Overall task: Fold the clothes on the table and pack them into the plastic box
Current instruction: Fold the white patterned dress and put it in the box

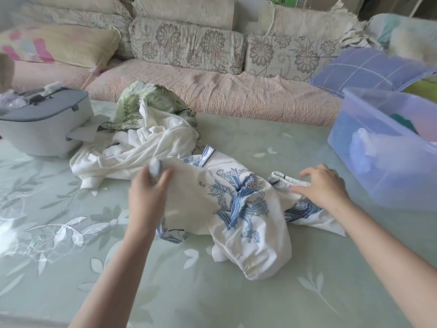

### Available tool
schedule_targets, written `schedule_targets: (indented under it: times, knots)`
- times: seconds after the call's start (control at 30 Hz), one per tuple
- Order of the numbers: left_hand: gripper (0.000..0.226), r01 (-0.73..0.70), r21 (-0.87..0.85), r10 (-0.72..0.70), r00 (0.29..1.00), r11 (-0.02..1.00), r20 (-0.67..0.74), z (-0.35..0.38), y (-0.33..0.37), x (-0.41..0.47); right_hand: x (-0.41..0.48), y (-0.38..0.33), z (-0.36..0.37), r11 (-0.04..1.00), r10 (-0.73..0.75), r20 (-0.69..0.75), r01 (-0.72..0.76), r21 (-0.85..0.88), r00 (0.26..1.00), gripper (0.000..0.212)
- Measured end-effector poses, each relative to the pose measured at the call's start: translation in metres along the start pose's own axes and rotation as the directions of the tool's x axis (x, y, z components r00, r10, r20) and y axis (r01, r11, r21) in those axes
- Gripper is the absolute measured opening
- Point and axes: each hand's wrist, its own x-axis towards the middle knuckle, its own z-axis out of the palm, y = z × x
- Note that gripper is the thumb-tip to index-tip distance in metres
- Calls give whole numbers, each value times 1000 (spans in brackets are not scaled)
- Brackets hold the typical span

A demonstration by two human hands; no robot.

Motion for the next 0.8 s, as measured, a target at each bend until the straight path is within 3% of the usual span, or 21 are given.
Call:
schedule_targets:
  times: [0.07,0.13,0.23,0.27,0.33,0.4,0.53,0.67,0.73,0.8]
  knots:
    - [22,17,111,-38,982,994,186,7,-1,-6,-5,-5,-1,978,-47,86,28,209,995,60]
    - [18,26,179,-74,962,983,264,15,-1,-12,-16,-20,-1,931,-157,93,116,346,983,73]
    - [42,74,305,-174,933,949,316,23,1,-19,-37,-55,6,929,-229,288,119,351,930,116]
    - [50,67,375,-205,918,925,340,25,0,-21,-42,-64,13,946,-226,340,122,302,913,121]
    - [51,-18,496,-181,919,868,350,29,-4,-26,-45,-71,30,969,-223,314,174,176,923,95]
    - [43,-39,507,-125,950,861,285,29,-5,-25,-41,-66,38,968,-237,145,220,121,961,58]
    - [20,-74,305,83,996,950,-18,8,6,-4,-20,-37,19,932,-194,-13,188,310,981,54]
    - [19,-188,103,209,940,977,-268,-13,26,11,-9,-9,-13,914,-183,-211,245,322,960,54]
    - [20,-130,122,154,965,984,-215,-12,19,19,-3,-1,-19,961,-193,-217,228,155,957,63]
    - [29,65,287,-71,997,956,13,-6,5,22,-1,-1,-13,981,-193,-3,192,-36,981,77]
